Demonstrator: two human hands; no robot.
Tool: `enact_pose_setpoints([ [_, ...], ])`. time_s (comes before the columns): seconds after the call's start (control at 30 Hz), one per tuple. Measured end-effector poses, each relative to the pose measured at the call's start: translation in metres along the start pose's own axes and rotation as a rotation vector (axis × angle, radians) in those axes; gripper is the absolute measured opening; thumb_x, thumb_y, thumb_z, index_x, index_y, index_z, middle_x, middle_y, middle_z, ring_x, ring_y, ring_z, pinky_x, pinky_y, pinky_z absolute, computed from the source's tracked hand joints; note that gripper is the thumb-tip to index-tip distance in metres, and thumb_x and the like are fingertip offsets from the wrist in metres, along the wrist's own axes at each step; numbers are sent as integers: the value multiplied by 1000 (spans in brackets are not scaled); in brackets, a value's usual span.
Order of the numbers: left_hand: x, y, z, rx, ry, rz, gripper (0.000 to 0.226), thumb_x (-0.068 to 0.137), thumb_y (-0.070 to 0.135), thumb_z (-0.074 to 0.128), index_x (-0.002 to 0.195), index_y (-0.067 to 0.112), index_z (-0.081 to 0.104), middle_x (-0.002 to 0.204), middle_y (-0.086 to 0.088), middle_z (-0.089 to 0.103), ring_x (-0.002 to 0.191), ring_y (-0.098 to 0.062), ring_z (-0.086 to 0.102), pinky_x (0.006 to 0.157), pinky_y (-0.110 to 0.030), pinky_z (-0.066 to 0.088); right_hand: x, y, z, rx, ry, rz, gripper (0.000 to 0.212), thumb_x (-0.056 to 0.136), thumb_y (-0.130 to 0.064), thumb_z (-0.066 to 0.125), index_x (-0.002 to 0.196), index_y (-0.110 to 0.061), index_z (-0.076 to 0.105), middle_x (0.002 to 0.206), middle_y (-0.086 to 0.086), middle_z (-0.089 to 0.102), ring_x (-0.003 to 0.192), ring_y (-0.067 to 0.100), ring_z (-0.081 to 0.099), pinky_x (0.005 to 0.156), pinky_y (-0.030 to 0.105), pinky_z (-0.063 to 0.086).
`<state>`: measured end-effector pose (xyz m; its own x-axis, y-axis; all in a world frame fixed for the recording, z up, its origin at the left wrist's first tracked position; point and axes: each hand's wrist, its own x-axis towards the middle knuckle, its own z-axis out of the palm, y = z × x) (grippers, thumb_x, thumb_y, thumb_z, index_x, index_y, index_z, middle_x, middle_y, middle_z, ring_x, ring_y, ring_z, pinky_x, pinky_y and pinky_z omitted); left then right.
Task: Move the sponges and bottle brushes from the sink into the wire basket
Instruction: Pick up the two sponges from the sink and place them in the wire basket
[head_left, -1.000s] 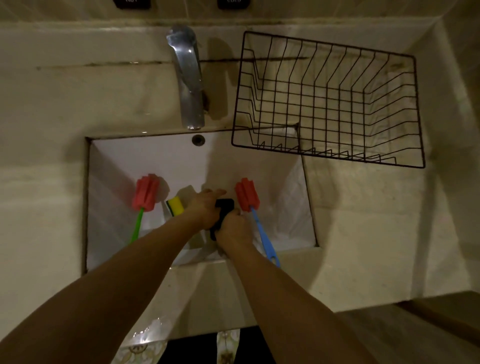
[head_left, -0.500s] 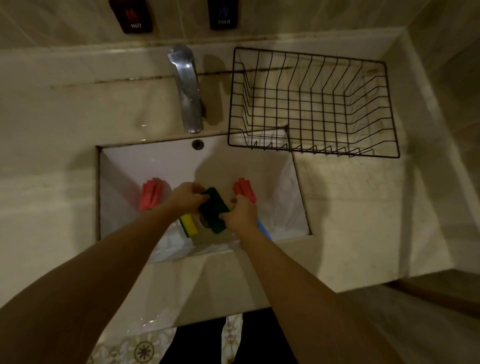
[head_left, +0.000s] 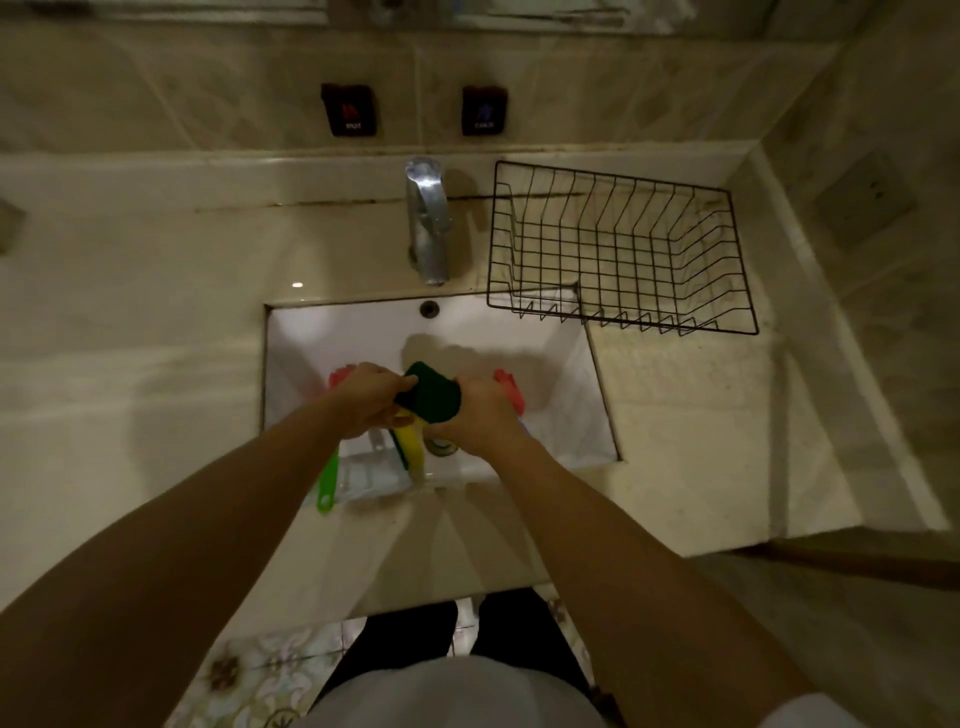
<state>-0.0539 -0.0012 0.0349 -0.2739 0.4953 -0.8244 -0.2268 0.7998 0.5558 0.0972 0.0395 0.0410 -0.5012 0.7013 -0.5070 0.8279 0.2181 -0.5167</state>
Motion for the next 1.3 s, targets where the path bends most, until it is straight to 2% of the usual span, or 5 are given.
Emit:
enact_pose_setpoints([
  [0.13, 6, -16, -3, -170, 92, -20, 19, 97, 25, 52, 90, 8, 53, 97, -14, 63, 91, -30, 66, 83, -43, 58, 4, 3, 14, -42, 82, -2, 48, 75, -22, 77, 114, -9, 53, 108, 11, 60, 98, 26, 62, 75, 32, 54],
  [0.43, 41, -78, 30, -71, 296, -171, 32, 87, 15, 63, 114, -1, 54, 91, -15, 59, 88, -34, 60, 79, -49, 58, 35, 50, 37, 21, 93, 53, 61, 69, -31, 78, 117, -5, 53, 111, 13, 52, 105, 32, 53, 82, 45, 52],
  [0.83, 65, -70, 68, 50, 361, -212, 45, 74, 37, 74, 96, 3, 55, 101, -15, 63, 95, -30, 62, 90, -43, 55, 69, 74, 36, 112, 63, 28, 59, 70, -33, 77, 117, -6, 55, 117, 14, 54, 106, 31, 55, 88, 44, 54],
  [0.97, 48, -64, 60, 90, 436, -128, 97, 48, 48, 84, 127, 5, 49, 117, -11, 62, 109, -30, 61, 95, -45, 54, 57, 69, 13, 84, 44, 9, 63, 69, -40, 77, 119, -9, 54, 119, 12, 53, 110, 28, 50, 91, 42, 52],
  [1.3, -30, -19, 37, 191, 652, 135, 77, 70, 27, 82, 134, 7, 43, 130, -15, 54, 118, -31, 56, 83, -35, 50, 10, 24, -33, -11, 176, -71, 59, 75, -47, 71, 117, -11, 50, 114, 10, 53, 103, 29, 54, 83, 44, 54],
])
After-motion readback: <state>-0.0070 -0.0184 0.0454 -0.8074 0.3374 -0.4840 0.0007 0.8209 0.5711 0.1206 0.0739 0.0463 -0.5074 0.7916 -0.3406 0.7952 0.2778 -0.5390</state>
